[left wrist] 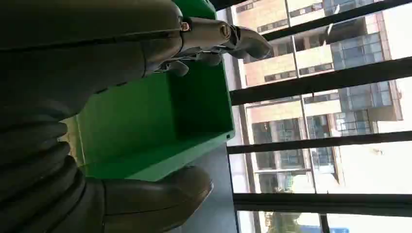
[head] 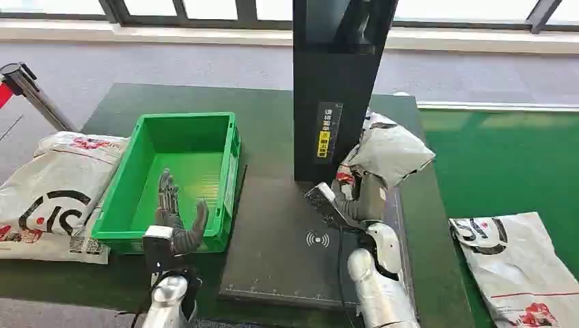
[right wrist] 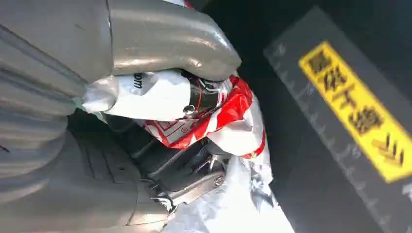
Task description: Moved the parcel from conveyor to table for the left to box.
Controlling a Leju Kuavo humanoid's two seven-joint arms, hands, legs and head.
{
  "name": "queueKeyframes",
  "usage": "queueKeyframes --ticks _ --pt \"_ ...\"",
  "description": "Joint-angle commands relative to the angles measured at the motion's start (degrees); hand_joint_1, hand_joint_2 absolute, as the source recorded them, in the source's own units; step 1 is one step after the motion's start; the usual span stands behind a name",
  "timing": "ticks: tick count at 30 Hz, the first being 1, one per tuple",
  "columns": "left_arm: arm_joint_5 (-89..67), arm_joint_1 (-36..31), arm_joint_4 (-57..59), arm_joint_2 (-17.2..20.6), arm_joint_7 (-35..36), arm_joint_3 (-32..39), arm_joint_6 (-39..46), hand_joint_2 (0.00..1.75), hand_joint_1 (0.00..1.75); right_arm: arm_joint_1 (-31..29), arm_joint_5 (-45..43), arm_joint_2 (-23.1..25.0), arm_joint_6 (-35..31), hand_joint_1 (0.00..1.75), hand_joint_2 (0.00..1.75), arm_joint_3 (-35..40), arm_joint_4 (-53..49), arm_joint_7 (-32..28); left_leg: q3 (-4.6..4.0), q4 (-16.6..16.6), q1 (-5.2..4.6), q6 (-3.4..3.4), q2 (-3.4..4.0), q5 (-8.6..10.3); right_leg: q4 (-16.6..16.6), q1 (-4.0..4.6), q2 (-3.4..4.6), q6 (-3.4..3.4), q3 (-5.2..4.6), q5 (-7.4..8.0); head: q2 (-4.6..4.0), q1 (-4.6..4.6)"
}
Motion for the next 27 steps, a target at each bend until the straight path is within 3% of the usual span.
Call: queueKeyframes --ticks 1,16,19,20,27 --pt "-0.3 2.9 1.0 -2.0 0.4 3.8 -0.8 1.75 0.0 2.2 -0.2 -1.3 0.6 1.75 1.75 3.8 -3.3 0.4 0.09 -0.1 -0.01 0.04 0.07 -0.03 -0.1 0.03 0.01 0.0 0.08 0.0 0.0 0.0" --pt "-0.7 3.0 0.9 -2.1 0.4 4.3 -1.1 1.75 0.0 2.5 0.2 -1.3 2.3 1.75 1.75 4.6 -3.9 0.4 0.11 -0.1 -0.02 0.06 0.07 -0.03 -0.2 0.04 -0.03 -0.01 0.12 0.01 0.0 0.0" --pt "-1.2 3.2 0.6 -2.5 0.4 5.0 -1.6 1.75 0.0 2.8 0.9 -2.0 8.0 1.75 1.75 8.3 -2.3 -1.9 0.1 -0.1 -0.03 0.06 0.08 -0.03 -0.1 0.03 -0.01 -0.01 0.11 0.01 0.0 0.02" --pt "-1.3 3.1 0.7 -2.5 0.4 5.3 -1.7 1.75 0.0 2.1 2.2 -3.2 13.2 1.75 1.75 12.6 -0.2 -5.8 0.15 -0.2 -0.02 0.07 0.13 -0.03 -0.2 0.04 0.01 -0.01 0.15 0.03 0.0 0.02" --pt "-2.1 -1.0 4.7 -2.3 0.4 7.1 -2.8 1.75 0.0 1.7 3.1 -2.5 11.2 1.75 1.75 16.9 2.8 -4.2 0.08 -0.1 0.01 0.02 -0.02 0.0 -0.1 0.07 -0.09 -0.04 0.07 0.0 0.0 0.0"
